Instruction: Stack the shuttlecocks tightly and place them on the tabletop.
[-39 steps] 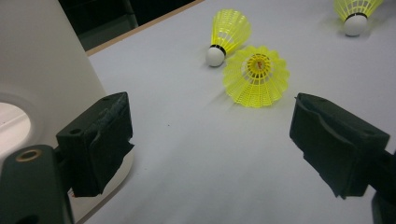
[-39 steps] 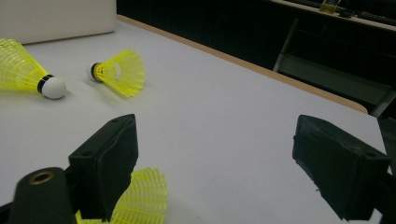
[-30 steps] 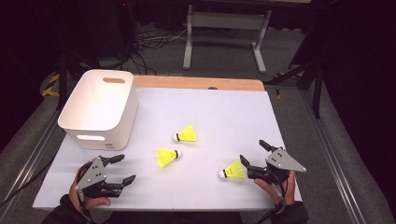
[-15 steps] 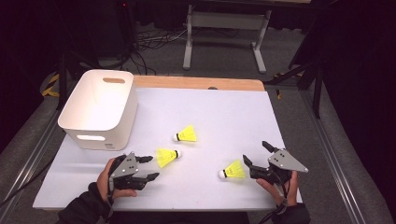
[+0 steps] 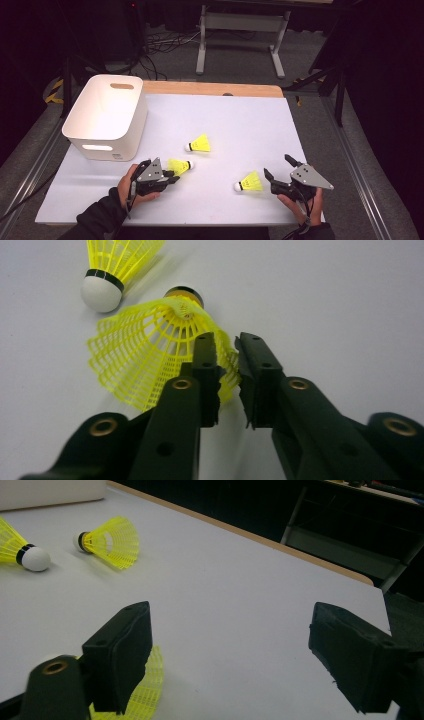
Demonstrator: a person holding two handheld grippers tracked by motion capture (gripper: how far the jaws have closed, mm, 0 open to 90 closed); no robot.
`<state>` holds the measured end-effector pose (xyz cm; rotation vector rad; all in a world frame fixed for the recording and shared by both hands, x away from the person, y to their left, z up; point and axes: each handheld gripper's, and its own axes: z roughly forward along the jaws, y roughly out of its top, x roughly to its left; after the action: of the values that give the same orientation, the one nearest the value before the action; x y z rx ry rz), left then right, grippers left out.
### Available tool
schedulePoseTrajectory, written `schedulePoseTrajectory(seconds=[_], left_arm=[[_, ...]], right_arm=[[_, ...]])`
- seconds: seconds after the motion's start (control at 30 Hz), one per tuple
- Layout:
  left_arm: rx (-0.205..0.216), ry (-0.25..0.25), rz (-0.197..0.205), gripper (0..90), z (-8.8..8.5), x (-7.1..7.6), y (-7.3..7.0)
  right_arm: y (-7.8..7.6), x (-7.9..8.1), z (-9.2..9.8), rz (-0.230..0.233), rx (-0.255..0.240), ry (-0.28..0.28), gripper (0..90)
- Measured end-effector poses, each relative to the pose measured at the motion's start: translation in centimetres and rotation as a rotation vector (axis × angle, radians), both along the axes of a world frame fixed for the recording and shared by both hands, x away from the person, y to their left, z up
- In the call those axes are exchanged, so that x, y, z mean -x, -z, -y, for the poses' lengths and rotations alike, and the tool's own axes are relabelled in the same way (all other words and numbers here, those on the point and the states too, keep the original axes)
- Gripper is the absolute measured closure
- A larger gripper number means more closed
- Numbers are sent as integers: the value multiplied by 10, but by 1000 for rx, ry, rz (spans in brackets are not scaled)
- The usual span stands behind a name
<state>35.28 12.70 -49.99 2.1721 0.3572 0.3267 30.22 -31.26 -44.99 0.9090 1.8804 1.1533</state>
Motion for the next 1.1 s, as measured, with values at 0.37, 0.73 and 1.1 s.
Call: schedulePoseTrajectory(seconds=[0.37, 0.73, 1.1], left_arm=[[22, -25, 49, 894, -12, -1, -17], [19, -95, 48, 894, -33, -2, -26], [-18, -135, 42, 894, -43, -3, -26]], right_arm=[[-1, 0, 1, -1, -5, -2, 188], [-1, 0, 2, -11, -7, -2, 187], [0, -1, 3, -22, -6, -4, 182]])
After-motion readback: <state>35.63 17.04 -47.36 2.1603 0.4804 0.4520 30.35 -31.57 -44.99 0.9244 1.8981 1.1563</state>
